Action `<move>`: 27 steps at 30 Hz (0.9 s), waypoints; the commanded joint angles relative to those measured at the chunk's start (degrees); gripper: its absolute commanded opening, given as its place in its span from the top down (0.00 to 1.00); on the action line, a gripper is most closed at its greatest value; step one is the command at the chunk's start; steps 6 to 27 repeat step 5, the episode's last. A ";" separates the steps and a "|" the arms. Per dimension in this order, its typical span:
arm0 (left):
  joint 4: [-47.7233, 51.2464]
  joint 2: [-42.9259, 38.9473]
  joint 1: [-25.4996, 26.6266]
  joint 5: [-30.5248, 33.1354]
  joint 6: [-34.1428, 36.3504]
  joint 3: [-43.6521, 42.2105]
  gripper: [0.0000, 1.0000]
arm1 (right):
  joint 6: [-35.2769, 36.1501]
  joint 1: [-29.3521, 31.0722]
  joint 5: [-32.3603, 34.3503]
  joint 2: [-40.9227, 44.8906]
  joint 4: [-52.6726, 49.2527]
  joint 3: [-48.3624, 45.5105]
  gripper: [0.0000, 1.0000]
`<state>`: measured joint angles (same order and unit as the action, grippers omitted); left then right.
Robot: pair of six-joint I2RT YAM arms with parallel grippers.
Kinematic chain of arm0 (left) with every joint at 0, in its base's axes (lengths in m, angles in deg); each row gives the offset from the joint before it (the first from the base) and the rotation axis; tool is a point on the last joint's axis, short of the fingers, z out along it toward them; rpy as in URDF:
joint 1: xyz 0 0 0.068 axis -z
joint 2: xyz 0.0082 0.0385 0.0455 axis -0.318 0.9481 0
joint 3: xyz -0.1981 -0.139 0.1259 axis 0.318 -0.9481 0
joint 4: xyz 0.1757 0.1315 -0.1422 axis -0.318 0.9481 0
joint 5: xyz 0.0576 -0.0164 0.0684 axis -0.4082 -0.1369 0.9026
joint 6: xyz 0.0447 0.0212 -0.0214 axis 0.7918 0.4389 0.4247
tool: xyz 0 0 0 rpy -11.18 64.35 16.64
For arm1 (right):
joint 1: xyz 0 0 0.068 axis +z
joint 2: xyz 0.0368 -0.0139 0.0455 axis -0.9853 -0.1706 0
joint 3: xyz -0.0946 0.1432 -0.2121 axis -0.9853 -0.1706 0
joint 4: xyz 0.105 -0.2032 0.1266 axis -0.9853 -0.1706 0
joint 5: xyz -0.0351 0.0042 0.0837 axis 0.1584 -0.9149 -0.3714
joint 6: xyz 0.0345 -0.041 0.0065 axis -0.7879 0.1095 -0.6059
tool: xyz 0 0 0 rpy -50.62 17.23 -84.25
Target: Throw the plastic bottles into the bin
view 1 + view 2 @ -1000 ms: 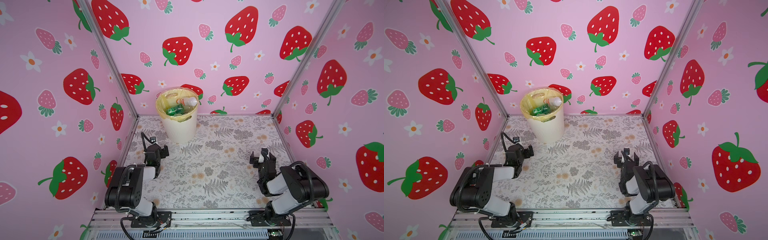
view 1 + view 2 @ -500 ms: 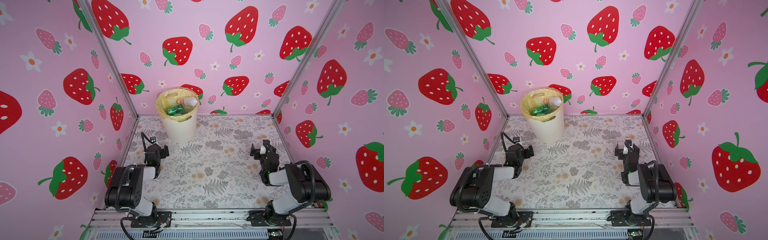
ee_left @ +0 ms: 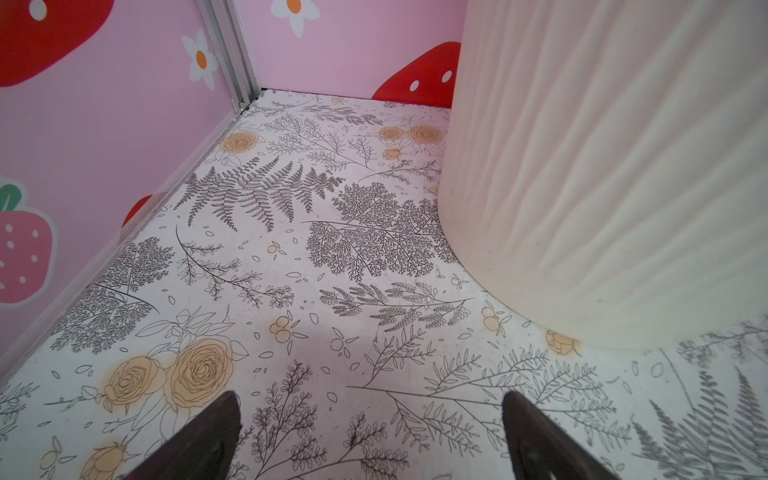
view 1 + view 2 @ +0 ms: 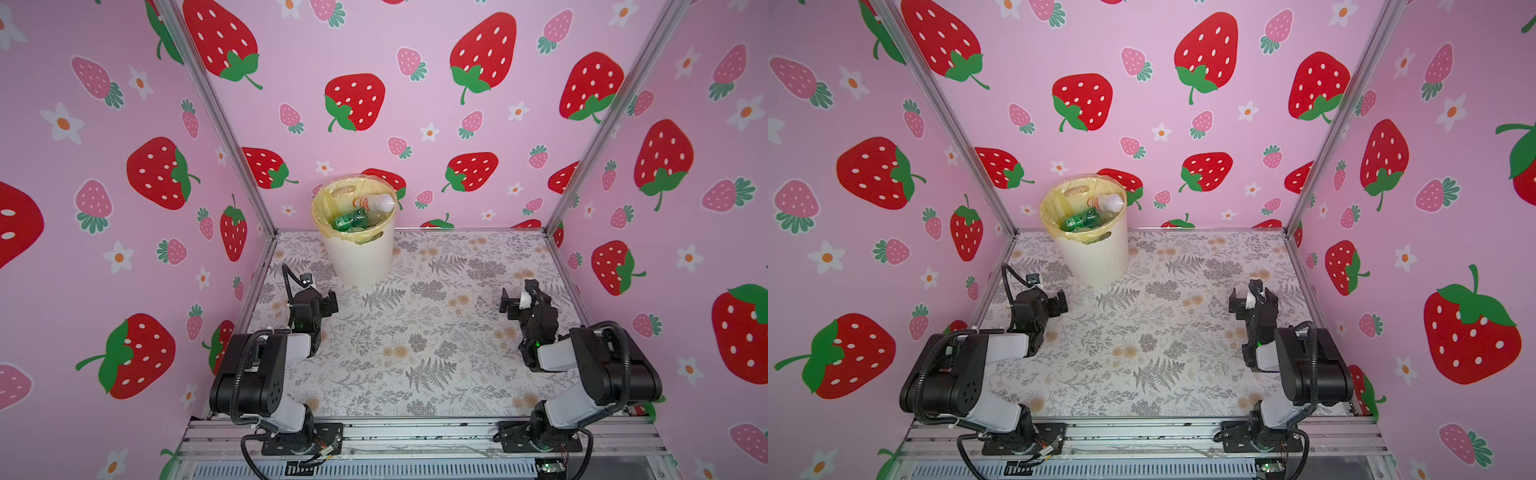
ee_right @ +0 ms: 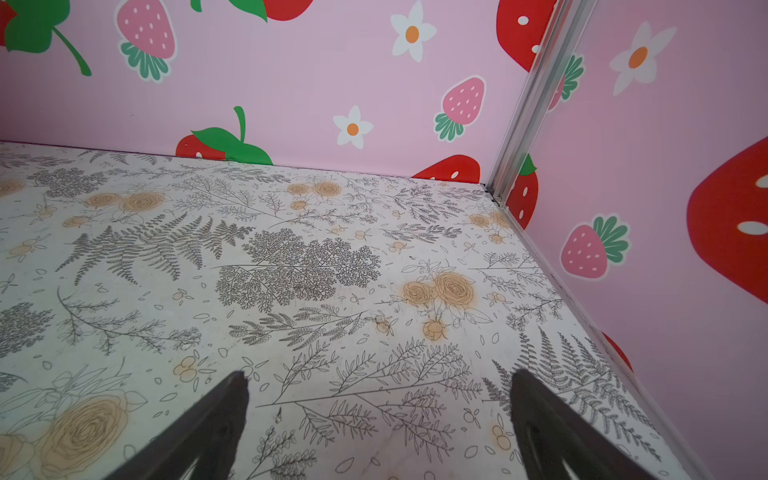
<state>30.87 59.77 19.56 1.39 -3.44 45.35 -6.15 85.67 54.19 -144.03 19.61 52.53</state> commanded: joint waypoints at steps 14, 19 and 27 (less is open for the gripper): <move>-2.30 0.38 0.04 -0.47 1.07 -0.53 0.01 | 0.10 0.39 -0.14 0.44 0.02 0.06 0.01; -2.30 0.38 0.04 -0.47 1.07 -0.53 0.01 | 0.10 0.39 -0.14 0.44 0.02 0.06 0.01; -2.30 0.38 0.04 -0.47 1.07 -0.53 0.01 | 0.10 0.39 -0.14 0.44 0.02 0.06 0.01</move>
